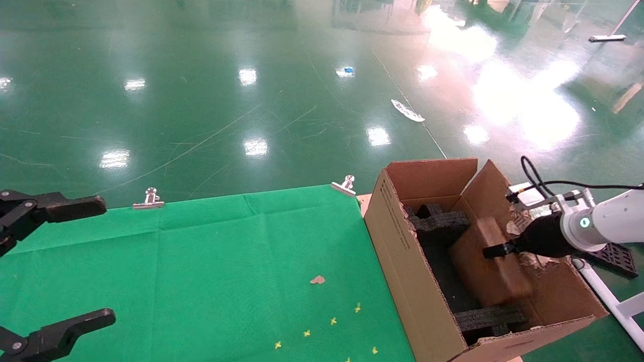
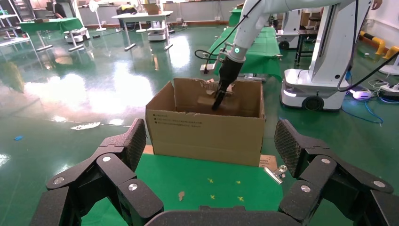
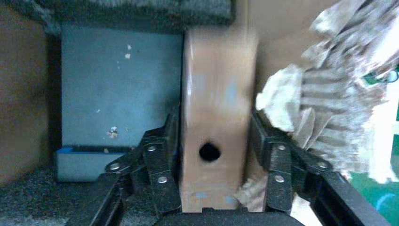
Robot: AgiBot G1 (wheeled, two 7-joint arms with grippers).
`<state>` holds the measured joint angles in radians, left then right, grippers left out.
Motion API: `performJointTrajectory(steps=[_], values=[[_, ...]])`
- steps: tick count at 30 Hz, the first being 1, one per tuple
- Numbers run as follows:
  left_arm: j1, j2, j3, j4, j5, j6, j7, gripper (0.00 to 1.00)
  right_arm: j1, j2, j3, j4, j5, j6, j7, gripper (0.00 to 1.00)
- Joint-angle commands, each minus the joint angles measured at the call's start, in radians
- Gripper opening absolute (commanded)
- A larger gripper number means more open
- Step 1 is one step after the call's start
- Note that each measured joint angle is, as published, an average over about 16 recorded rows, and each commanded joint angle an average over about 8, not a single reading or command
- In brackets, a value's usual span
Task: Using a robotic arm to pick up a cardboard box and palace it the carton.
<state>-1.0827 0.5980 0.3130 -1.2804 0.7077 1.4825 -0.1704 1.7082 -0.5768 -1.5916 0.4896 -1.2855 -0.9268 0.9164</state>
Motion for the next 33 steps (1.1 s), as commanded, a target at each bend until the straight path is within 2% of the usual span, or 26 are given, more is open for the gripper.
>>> performJointTrajectory(steps=[1, 10, 23, 33], values=[[0.0, 0.0, 0.0, 0.0, 0.0, 0.0, 0.0, 1.0, 0.01, 0.005, 0.0, 0.001, -0.003, -0.005, 0.001, 1.0], [0.0, 0.0, 0.0, 0.0, 0.0, 0.0, 0.0, 1.0, 0.115, 0.05, 0.029, 0.085, -0.003, -0.04, -0.048, 1.0], [0.0, 0.0, 0.001, 0.0, -0.001, 0.0, 0.0, 1.0, 0.379, 0.203, 0.163, 0.377, 0.042, -0.06, -0.193, 1.0], [0.0, -0.001, 0.001, 0.0, -0.001, -0.001, 0.001, 1.0, 0.402, 0.262, 0.201, 0.507, 0.077, -0.022, -0.234, 1.0]])
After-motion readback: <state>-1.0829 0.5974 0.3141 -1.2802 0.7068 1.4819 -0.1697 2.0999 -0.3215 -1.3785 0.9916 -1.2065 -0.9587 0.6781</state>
